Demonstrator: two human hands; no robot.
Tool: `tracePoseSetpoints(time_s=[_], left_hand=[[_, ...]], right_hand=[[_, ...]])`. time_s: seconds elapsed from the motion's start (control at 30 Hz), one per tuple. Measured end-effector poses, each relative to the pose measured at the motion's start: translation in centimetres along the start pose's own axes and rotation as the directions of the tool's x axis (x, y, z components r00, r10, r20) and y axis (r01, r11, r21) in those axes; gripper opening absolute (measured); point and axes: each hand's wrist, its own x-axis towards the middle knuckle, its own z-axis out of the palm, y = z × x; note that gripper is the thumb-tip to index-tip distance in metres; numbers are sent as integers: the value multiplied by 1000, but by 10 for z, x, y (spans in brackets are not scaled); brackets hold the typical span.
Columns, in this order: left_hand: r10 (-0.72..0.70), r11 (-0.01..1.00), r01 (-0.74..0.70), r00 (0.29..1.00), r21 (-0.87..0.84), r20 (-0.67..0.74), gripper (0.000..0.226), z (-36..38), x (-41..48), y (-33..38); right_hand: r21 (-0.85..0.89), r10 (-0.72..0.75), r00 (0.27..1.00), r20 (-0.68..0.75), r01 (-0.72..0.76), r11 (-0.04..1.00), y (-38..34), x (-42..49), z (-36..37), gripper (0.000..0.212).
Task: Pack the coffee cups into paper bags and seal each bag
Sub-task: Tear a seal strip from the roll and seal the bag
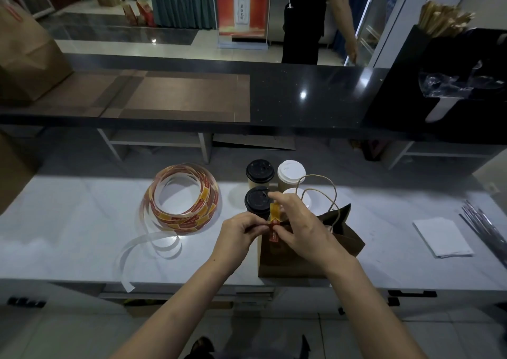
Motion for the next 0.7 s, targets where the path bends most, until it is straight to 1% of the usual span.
tracePoseSetpoints(time_s=[0.23,0.3,0.4,0.53,0.7], left_hand=[[23,999,-23,1000,27,-21,15,0,-1,3],[9,1000,-8,1000,29,-26,15,0,-1,3],[-6,999,7,999,39,-36,14,0,-2,4],[-3,999,5,999,40,-45,14,0,-2,6],[14,998,-10,998,65,-58,12,3,-2,5]], right_hand=[[-56,-8,1000,1,8,998,4,-1,2,28],[-72,1,1000,4,-1,997,5,0,2,19],[-84,18,1000,11,-17,996,5,0,3,13],[-90,29,1000,11,-28,996,8,2,5,10],[-137,113,989,95,-99,986,12,8,9,13]])
